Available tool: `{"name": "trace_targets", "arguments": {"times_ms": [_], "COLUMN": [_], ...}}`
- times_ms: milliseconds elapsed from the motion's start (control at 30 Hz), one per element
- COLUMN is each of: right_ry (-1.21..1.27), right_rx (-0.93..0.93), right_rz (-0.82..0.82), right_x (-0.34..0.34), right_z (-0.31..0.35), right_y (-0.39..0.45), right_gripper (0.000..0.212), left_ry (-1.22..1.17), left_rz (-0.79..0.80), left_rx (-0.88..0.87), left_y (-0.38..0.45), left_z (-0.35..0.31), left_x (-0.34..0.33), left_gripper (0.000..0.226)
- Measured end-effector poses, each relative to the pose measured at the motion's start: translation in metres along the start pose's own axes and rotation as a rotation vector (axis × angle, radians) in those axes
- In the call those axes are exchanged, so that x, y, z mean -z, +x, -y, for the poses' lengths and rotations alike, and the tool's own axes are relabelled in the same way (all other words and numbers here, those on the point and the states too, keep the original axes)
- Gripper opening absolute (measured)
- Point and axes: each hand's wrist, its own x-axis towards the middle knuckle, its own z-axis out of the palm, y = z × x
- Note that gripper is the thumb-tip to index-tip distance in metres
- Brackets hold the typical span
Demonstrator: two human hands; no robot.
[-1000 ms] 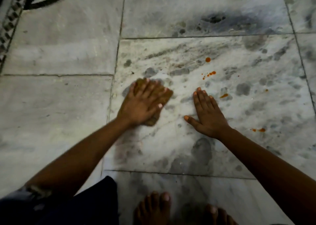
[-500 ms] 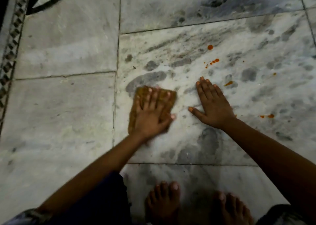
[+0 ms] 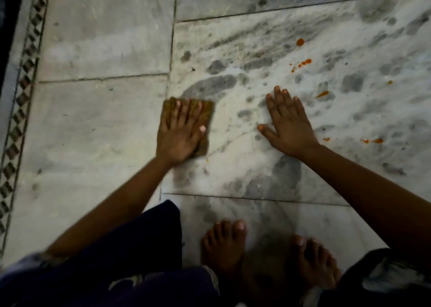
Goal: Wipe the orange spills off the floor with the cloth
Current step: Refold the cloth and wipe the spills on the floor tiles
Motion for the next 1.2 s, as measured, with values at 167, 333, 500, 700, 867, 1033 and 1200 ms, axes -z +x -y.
{"name": "trace_targets", "arguments": {"times_ms": [167, 333, 500, 700, 867, 1033, 1200], "right_ry": [-0.071, -0.114, -0.119, -0.128, -0.146, -0.164, -0.159], "right_rx": [0.042, 0.052, 0.060, 0.075, 0.065, 0.054, 0.060], "right_rz": [0.059, 0.095, 0.116, 0.087, 0.143, 0.222, 0.211], "right_x": [-0.010, -0.005, -0.003, -0.009, -0.003, 0.004, 0.006], "right_z": [0.013, 0.012, 0.014, 0.011, 0.012, 0.012, 0.012], "right_y": [-0.002, -0.003, -0.002, -0.005, -0.004, -0.001, 0.001], "right_gripper": [0.089, 0.092, 0.094, 0.086, 0.090, 0.089, 0.091], "left_ry": [-0.056, -0.017, -0.001, -0.024, -0.060, -0.180, -0.106], "left_rz": [0.081, 0.102, 0.230, 0.202, 0.131, 0.200, 0.208], "left_rx": [-0.186, -0.026, 0.054, -0.226, 0.042, 0.193, 0.021], "left_y": [-0.063, 0.009, 0.026, -0.104, -0.102, -0.125, -0.108], "left_z": [-0.044, -0.014, -0.014, -0.023, 0.005, -0.041, -0.100], "left_x": [-0.011, 0.012, 0.028, -0.011, -0.007, -0.006, -0.015], "left_gripper": [0.056, 0.057, 0.060, 0.059, 0.063, 0.072, 0.069]}}
